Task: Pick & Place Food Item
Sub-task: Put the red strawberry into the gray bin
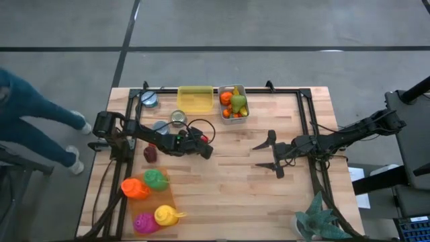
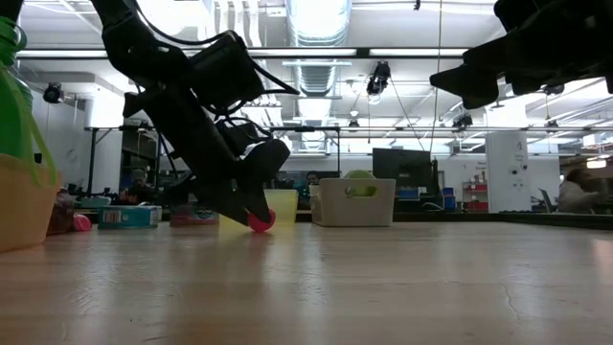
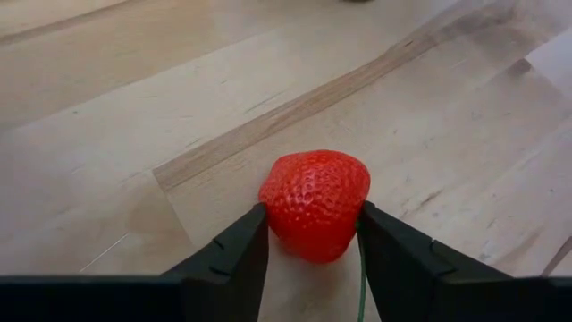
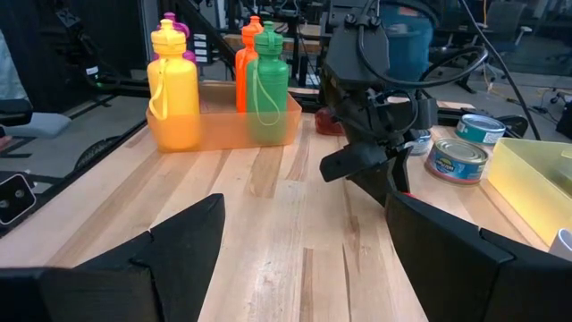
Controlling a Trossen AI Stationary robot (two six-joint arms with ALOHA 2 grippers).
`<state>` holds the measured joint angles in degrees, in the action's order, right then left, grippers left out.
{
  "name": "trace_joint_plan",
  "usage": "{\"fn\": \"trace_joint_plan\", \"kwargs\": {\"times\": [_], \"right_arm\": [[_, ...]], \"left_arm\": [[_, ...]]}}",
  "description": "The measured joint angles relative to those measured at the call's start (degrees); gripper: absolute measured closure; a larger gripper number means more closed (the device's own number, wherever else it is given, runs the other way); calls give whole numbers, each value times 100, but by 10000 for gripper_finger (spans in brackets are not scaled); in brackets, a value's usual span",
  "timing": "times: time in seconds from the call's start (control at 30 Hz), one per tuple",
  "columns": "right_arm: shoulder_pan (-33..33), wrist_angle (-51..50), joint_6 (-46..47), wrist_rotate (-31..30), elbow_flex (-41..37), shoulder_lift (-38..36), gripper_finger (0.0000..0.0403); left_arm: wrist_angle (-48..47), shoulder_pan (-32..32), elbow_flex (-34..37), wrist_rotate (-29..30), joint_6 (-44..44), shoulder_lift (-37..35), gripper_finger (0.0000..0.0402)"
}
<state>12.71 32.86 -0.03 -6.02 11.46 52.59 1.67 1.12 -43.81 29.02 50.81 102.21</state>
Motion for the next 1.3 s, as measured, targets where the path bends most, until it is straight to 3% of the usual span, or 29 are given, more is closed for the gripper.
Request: {"fn": "trace_joint_plan", "kwargs": {"times": [0.5,0.87,1.3], "right_arm": [[0,0,0,0,0,-1,97],[2,2,-1,0,0,-2,97],[1,0,-1,0,0,-1,97]], "left_arm": [[169,-179,-13,-24,-243,2,233],[219,-207,-8,-22,-256,4,129],[407,-367,-149,-4,-455,4,48]]}}
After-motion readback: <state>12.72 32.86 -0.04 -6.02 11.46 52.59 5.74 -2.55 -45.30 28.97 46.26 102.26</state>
